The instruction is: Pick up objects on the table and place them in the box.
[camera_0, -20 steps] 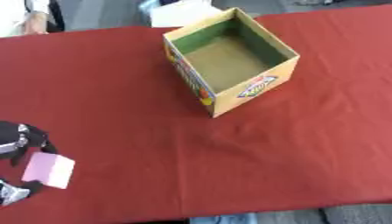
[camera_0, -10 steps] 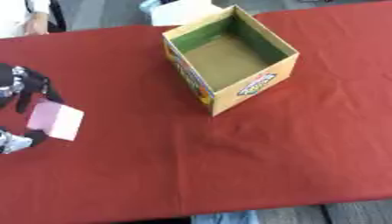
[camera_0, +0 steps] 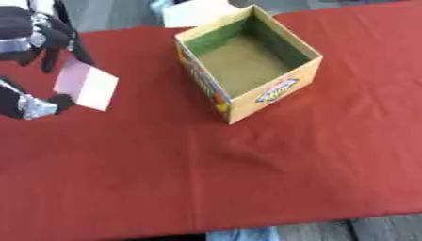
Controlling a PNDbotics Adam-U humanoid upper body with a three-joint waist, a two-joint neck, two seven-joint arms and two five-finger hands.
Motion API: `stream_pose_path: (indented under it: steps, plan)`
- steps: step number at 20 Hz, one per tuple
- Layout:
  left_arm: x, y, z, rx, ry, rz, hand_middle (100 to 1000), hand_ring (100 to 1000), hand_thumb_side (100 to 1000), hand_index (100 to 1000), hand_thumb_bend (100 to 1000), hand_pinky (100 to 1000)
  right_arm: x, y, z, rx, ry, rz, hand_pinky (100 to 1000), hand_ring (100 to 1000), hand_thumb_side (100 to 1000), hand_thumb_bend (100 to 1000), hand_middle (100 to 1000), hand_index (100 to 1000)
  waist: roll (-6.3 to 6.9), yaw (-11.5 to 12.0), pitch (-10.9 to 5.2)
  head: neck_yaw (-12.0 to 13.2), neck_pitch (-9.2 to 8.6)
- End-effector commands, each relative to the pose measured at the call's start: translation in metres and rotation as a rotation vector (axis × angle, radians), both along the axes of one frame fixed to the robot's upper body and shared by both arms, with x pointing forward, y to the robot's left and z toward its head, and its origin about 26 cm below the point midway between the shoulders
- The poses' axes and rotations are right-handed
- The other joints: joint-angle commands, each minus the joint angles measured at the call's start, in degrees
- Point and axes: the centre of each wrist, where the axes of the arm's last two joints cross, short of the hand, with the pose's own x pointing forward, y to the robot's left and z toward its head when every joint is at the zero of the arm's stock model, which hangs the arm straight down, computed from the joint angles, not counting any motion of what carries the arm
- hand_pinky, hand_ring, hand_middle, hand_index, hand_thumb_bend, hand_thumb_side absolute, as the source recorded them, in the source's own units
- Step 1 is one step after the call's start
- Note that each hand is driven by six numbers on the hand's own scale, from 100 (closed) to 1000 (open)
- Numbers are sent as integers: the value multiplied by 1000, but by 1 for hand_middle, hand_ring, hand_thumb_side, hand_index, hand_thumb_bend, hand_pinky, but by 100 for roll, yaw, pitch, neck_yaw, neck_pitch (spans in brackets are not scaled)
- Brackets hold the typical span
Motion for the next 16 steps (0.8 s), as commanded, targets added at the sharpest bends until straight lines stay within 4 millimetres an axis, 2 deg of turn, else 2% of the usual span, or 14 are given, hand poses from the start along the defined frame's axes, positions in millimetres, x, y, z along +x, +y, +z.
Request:
stream_pose_path:
  steps: [1,9,16]
  plan:
    - [3,-10,11,3,-29,0,449,438,121,583,100,290,-2,3,10,-9,-26,24,853,772,1000,100,725,792,-16,-50,-56,135,5]
    - [42,-34,23,-94,-112,-35,451,441,114,584,100,293,0,10,16,0,-44,58,854,772,1000,100,724,792,-19,-277,77,376,-224]
    - [75,-65,40,-159,-163,-27,445,433,105,578,100,287,1,14,22,12,-65,83,854,772,1000,100,724,792,-44,-381,220,450,-443]
